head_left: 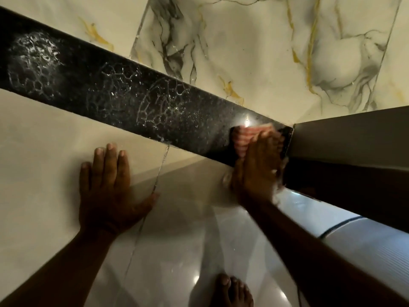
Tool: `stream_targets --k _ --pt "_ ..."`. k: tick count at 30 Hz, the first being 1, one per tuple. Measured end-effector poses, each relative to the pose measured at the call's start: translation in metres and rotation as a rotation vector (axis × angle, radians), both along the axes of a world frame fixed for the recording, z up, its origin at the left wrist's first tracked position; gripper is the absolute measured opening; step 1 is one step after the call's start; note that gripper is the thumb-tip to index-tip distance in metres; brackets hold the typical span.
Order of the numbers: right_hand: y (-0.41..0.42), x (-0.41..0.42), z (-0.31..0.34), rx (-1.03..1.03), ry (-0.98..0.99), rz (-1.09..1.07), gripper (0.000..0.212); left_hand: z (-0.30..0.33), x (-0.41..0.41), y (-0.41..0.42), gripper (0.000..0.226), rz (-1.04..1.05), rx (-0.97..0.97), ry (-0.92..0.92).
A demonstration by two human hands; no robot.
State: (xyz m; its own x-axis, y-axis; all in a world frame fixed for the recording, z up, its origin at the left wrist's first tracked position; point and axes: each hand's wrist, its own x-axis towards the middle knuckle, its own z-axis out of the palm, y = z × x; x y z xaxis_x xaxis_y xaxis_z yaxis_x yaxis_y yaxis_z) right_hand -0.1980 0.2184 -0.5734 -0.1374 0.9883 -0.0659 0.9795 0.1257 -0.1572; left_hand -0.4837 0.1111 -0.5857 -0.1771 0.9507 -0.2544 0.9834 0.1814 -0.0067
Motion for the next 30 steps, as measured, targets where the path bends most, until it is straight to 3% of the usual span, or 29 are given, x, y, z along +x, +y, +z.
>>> stream_targets --k 3,6,8,10,13,18,22,25,27,30 --pt "-0.018 -0.040 0.001 -0.102 0.050 0.316 0.061 -0.002 0.000 -0.002 0.116 -0.007 0.042 0.010" --pt "0.026 -0.043 -0.004 -0.061 0.033 0.413 0.059 -0.002 -0.001 -0.002 0.118 -0.013 0.038 0.019" --pt "0.060 -0.027 -0.010 0.000 0.051 0.282 0.056 0.000 -0.002 -0.001 0.119 -0.011 0.025 0.012" --pt "0.084 -0.017 -0.011 0.078 0.047 0.021 0.056 0.004 0.000 0.001 0.119 -0.002 0.010 0.000" --pt "0.073 -0.011 -0.011 0.083 -0.039 -0.173 0.060 0.006 0.000 0.003 0.117 0.008 0.011 0.000" --pt "-0.009 0.018 -0.003 -0.004 -0.133 -0.115 0.062 0.002 -0.001 0.001 0.118 0.006 0.006 0.019" --pt "0.026 0.009 -0.003 0.073 -0.255 -0.121 0.059 -0.003 -0.001 -0.002 0.118 -0.002 0.039 -0.001" --pt "0.067 0.003 -0.007 -0.053 -0.200 -0.242 0.068 -0.004 -0.001 -0.002 0.117 -0.013 0.058 0.003" --pt "0.075 0.001 -0.010 -0.030 -0.150 -0.308 0.069 -0.004 -0.002 -0.001 0.117 -0.012 0.059 0.012" --pt "0.042 -0.003 -0.004 -0.003 -0.082 -0.238 0.063 -0.002 -0.002 0.000 0.117 0.014 0.029 0.004"
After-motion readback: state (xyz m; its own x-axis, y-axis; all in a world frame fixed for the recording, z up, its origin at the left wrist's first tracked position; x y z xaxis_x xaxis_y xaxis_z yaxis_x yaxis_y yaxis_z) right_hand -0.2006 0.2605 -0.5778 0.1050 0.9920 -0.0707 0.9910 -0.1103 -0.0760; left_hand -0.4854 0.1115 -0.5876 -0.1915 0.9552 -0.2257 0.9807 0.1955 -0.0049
